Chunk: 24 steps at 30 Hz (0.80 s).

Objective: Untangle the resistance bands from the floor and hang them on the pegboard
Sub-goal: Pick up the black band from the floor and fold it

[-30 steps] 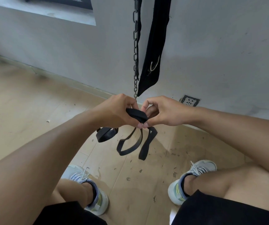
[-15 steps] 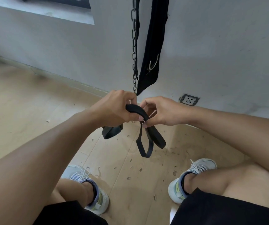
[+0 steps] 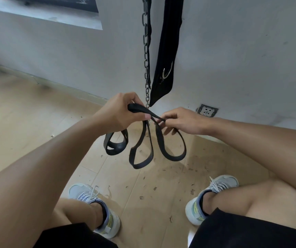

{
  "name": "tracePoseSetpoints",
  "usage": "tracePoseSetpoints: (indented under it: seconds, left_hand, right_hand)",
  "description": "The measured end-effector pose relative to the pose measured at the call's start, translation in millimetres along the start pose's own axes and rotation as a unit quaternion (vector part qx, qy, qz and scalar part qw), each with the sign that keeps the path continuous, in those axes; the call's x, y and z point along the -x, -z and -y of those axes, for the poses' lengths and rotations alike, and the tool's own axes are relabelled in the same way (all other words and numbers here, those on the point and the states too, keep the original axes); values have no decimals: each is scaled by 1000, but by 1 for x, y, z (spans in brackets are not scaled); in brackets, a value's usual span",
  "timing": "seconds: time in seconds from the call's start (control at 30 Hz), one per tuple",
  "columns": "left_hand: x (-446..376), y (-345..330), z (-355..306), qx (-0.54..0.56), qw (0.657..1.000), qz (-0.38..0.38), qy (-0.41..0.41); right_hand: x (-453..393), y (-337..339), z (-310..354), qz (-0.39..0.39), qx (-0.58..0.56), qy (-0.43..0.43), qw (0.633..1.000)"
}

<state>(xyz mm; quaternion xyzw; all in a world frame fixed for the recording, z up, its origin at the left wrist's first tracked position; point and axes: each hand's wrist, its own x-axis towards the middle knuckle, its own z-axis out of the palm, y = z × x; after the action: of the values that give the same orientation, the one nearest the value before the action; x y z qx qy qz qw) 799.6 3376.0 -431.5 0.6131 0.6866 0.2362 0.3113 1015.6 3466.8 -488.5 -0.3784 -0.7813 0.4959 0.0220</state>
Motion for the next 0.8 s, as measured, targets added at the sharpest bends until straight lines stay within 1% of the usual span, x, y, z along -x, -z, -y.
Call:
tracePoseSetpoints:
  seconds: [0.1,0.17,0.23,0.33,0.37,0.4,0.43,0.5,0.57,0.63,0.7,0.73,0.8]
  left_hand:
    - [-4,11,6,32,997,-54,47]
    - [-6,22,15,56,992,-86,77]
    - [-7,30,23,54,991,-81,94]
    - [-9,35,33,44,991,-59,114]
    - [-9,36,35,41,991,-50,118]
    - [-9,36,37,32,991,-42,120]
    - [-9,36,38,22,992,-34,119]
    - [-8,35,35,17,993,-23,117]
    - [-7,33,30,26,993,-15,111]
    - [-6,31,27,39,994,-7,106]
    - [-5,29,25,52,993,0,102]
    - [-5,27,25,51,994,3,99]
    - [-4,26,24,38,995,11,93]
  right_hand:
    - [3,16,-10,-13,12,-17,1000]
    - [5,28,-22,11,-5,-45,999]
    - [8,41,-34,51,-46,-72,995]
    - [16,58,-49,154,-113,-110,975]
    - [19,64,-54,185,-164,-120,962]
    - [22,71,-59,199,-220,-120,948]
    - [25,77,-62,194,-268,-114,937]
    - [30,85,-65,141,-318,-98,932]
    - [32,85,-63,67,-326,-103,937]
    - [30,80,-63,-11,-278,-118,953]
    - [29,72,-62,-85,-182,-127,971]
    - [29,70,-63,-123,-146,-126,974]
    - [28,67,-63,-186,-115,-115,969]
